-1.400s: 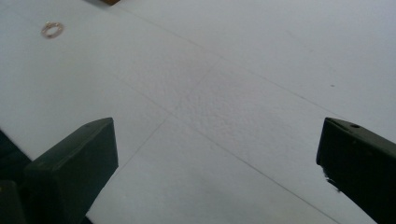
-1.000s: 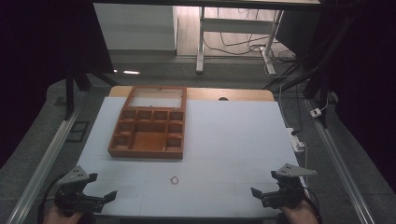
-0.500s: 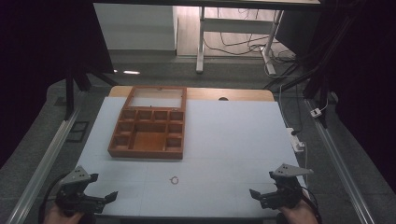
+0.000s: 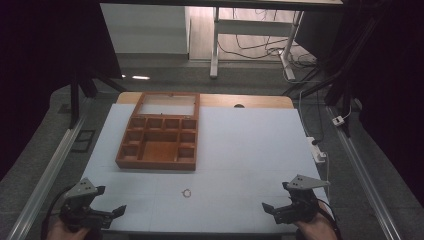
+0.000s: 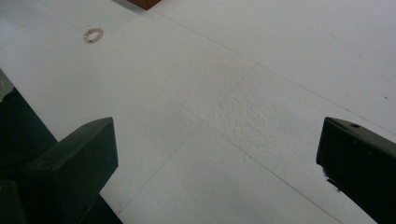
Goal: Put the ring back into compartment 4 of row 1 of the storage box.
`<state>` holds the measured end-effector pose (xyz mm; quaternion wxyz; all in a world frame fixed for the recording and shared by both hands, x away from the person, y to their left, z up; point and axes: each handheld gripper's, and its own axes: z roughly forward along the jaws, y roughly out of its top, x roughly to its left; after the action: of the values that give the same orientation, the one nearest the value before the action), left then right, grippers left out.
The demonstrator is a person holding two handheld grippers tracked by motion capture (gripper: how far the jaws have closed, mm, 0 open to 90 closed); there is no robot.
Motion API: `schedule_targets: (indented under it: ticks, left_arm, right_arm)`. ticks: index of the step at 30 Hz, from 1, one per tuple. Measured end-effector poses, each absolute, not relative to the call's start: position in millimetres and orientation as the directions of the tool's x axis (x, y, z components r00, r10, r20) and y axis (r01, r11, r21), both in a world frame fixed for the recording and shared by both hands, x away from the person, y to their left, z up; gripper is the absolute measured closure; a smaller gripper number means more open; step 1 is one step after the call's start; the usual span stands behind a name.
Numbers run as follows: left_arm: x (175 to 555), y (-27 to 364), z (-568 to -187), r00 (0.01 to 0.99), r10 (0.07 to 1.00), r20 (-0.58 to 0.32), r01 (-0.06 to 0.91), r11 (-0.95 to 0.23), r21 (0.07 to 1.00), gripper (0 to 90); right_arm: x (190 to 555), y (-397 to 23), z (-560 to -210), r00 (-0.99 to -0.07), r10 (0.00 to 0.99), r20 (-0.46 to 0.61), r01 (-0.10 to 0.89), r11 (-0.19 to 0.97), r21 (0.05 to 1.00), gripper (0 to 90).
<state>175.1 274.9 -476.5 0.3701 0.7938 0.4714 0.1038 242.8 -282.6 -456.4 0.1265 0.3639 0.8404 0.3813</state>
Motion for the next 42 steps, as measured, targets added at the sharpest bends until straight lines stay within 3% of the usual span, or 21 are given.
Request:
schedule_targets:
  ticks: [42]
  left_arm:
    - [178, 277, -478, 0.520, 0.829, -0.206, 0.693, -0.268, 0.670, 1.2]
  right_arm:
    - [259, -208, -463, -0.869, 0.488, 0.078, 0.371, 0.540, 0.756, 0.0]
